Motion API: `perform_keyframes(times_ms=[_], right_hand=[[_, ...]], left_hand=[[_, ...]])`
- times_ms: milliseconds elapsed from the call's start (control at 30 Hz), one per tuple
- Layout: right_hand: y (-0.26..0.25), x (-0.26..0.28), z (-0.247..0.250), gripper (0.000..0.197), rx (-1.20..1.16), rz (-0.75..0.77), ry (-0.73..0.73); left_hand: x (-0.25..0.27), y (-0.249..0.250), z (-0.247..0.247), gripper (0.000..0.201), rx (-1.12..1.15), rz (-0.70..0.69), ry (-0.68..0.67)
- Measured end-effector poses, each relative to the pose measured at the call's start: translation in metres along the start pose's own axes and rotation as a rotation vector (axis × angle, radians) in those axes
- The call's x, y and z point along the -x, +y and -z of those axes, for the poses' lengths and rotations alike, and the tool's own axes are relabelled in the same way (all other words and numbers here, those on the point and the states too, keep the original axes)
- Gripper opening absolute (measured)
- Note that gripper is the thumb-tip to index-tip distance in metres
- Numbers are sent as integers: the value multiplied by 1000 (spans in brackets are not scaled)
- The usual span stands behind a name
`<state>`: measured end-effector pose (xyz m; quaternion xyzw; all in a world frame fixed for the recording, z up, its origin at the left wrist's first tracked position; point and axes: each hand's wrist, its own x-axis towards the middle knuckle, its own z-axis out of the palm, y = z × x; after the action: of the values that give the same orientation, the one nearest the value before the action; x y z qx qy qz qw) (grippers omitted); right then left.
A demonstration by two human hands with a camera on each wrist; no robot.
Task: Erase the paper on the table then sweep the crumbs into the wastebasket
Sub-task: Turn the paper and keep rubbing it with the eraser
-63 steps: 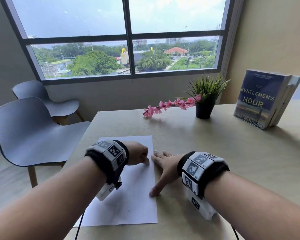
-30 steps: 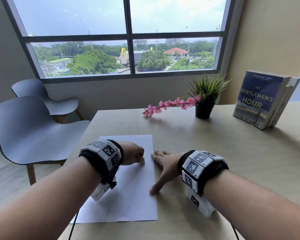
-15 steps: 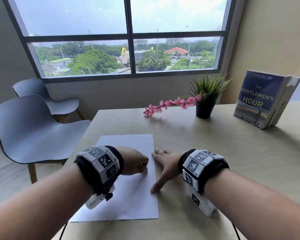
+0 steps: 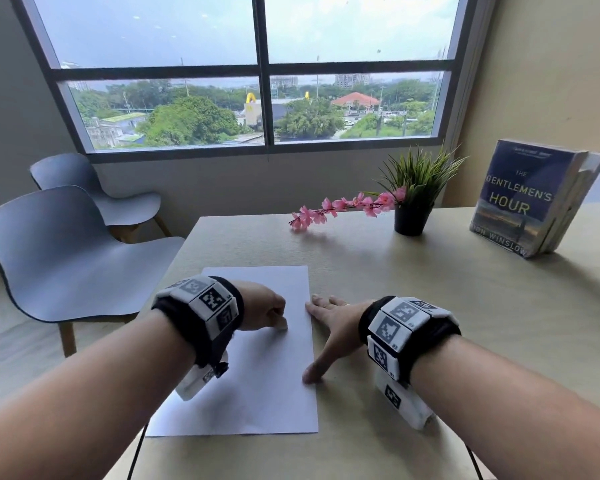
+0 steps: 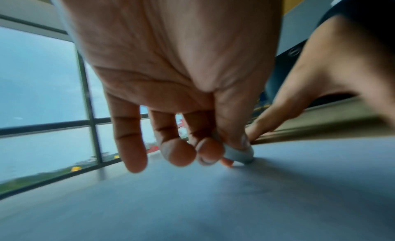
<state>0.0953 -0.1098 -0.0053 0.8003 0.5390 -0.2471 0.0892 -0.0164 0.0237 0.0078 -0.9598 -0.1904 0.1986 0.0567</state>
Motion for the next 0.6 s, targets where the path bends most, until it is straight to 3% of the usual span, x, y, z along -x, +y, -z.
perform_keyframes(times_ms=[100, 267, 600], right_hand=[[-1, 4, 2, 126, -24, 15, 23], [-1, 5, 0, 131, -97, 29, 37], [1, -1, -1, 127, 34, 36, 0]], left_hand=[[-3, -6, 1, 38, 5, 55, 24], [-4, 9, -1, 37, 12, 13, 23], [-3, 18, 4, 35, 3, -18, 67]])
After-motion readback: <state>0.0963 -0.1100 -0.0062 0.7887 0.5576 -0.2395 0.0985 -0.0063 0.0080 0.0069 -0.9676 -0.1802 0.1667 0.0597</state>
